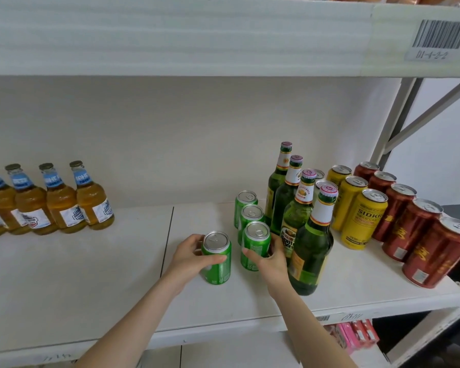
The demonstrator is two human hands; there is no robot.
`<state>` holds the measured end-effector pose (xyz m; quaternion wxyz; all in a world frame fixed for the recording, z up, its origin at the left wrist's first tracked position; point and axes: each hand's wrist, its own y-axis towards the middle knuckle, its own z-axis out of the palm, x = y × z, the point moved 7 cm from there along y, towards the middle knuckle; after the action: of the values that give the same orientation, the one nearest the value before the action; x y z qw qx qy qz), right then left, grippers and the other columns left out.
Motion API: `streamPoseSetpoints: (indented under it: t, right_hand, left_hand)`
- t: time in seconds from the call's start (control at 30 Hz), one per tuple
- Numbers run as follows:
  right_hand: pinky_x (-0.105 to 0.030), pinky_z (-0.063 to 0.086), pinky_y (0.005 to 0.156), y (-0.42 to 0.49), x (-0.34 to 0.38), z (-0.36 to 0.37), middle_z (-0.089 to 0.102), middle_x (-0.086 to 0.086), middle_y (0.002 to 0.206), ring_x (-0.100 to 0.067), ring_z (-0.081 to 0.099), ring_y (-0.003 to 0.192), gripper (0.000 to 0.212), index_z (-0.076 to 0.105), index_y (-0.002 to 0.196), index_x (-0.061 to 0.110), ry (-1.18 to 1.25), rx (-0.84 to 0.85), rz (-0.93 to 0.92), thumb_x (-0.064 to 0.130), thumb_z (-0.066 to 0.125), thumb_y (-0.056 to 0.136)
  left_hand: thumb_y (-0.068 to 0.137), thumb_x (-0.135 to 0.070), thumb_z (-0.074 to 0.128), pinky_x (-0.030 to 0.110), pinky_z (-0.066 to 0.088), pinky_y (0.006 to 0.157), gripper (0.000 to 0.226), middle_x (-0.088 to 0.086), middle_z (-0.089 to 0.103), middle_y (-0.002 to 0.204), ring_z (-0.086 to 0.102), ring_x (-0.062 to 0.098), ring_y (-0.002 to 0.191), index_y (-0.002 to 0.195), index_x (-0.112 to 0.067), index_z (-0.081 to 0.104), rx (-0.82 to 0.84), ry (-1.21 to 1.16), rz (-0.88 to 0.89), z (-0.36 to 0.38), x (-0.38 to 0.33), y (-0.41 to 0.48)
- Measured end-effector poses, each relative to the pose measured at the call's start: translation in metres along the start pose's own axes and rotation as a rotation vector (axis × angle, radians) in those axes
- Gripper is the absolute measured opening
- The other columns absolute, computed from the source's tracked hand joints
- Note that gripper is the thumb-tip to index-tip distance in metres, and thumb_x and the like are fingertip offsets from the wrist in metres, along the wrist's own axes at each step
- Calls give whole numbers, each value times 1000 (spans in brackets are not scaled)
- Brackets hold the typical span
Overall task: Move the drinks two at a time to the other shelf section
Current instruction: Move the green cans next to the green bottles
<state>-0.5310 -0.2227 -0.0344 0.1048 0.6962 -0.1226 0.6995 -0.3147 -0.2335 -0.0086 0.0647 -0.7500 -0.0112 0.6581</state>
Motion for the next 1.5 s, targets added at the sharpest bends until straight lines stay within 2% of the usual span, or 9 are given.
streamPoseSetpoints:
  t: [0.17,0.27,0.37,0.63,0.87,1.03,1.1,1.27,1.5]
  right_hand:
    - [-34,44,100,-6,-4,-6,54,7,131,-14,49,119,85,40,141,23,4,11,4,19,86,70]
    - [-30,43,97,-17,-8,-10,53,6,129,-12,50,117,84,41,140,19,0,20,0,13,86,70]
    - [-35,45,103,-28,-18,-17,54,1,134,-16,53,122,83,44,137,16,10,-15,8,11,88,66]
    - [-31,45,98,-66,-31,-23,58,4,128,-11,53,119,77,51,132,21,-25,81,28,19,90,66]
    - [-23,46,92,-88,-30,-23,59,7,127,-8,55,118,73,53,131,24,-82,189,27,19,89,67]
    - [-25,51,92,-93,-25,-27,66,9,121,-6,59,114,66,58,127,23,-142,228,-40,14,86,68]
    - [-28,54,91,-93,-24,-32,70,5,115,-9,63,111,61,60,122,23,-146,213,-58,9,84,68]
    - [-21,54,81,-87,-26,-49,71,1,108,-10,67,102,54,61,114,21,-138,125,-70,0,82,70]
    - [-21,55,81,-75,-26,-55,70,-1,109,-12,67,101,53,59,119,14,-129,75,-79,1,81,72]
  left_hand:
    - [48,-23,91,25,54,70,64,-1,76,101,70,16,92,106,-17,66,43,-44,-3,-1,3,-3]
    - [44,-37,89,36,55,86,70,0,76,101,69,17,90,108,-20,67,65,-86,-32,-3,6,-6]
    - [44,-44,86,41,54,92,72,8,74,105,68,19,93,110,-20,67,84,-118,-53,-3,7,-10]
    - [44,-43,86,33,57,85,73,8,73,106,69,18,91,110,-19,66,111,-104,-76,13,6,-29]
    - [44,-44,87,41,57,87,72,7,73,105,69,15,84,109,-20,67,131,-73,-80,35,5,-52]
    - [52,-35,90,38,57,80,63,3,73,90,68,15,75,108,-17,68,161,-69,-84,56,1,-62]
    - [63,-24,89,36,58,79,52,2,71,86,67,12,72,110,-15,68,174,-72,-87,65,0,-63]
    - [71,-19,87,38,58,83,46,1,72,91,67,12,74,112,-18,67,195,-47,-103,83,1,-58]
    - [70,-17,87,25,54,64,44,3,72,91,68,11,73,108,-11,64,141,-58,-154,96,-2,-49]
